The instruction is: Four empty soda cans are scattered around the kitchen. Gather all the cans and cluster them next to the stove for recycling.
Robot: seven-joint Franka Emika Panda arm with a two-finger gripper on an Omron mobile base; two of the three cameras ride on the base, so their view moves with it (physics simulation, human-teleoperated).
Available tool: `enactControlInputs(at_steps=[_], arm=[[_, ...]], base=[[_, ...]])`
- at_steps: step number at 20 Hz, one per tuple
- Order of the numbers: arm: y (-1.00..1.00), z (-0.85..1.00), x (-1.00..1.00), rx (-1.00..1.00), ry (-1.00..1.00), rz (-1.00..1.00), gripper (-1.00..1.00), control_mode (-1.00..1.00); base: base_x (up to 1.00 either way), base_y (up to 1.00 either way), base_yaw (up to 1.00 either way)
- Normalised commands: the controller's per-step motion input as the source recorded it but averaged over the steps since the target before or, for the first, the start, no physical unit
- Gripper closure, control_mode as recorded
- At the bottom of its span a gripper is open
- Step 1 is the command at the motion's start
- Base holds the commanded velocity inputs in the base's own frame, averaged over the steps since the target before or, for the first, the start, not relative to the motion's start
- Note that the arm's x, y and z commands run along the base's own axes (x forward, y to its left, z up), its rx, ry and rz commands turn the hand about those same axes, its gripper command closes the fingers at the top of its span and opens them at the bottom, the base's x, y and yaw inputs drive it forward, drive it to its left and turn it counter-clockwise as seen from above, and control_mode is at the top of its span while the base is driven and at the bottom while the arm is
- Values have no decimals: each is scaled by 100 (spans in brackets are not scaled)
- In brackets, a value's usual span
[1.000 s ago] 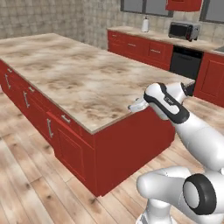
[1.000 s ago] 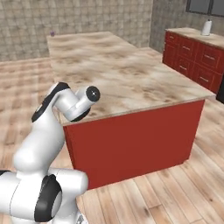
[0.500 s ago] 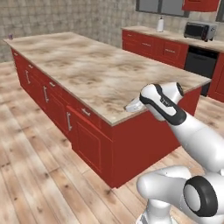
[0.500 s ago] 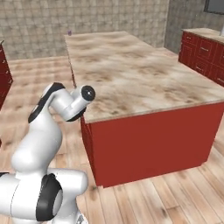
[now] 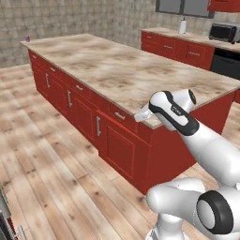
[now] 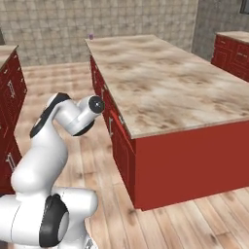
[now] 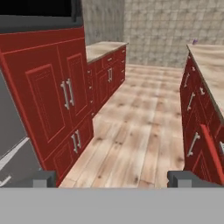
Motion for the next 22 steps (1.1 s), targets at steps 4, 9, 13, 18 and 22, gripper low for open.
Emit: enactControlInputs(at_steps=[4, 9, 13, 18, 22], arm=[[0, 0, 0, 0, 0, 0, -100, 100], [0, 0, 0, 0, 0, 0, -100, 100], [0, 0, 0, 0, 0, 0, -100, 100], [0, 0, 0, 0, 0, 0, -100, 100], [0, 0, 0, 0, 0, 0, -100, 100]], base=[[73, 60, 5], [94, 53, 5], [99, 59, 4], [100, 62, 2], [100, 62, 1]])
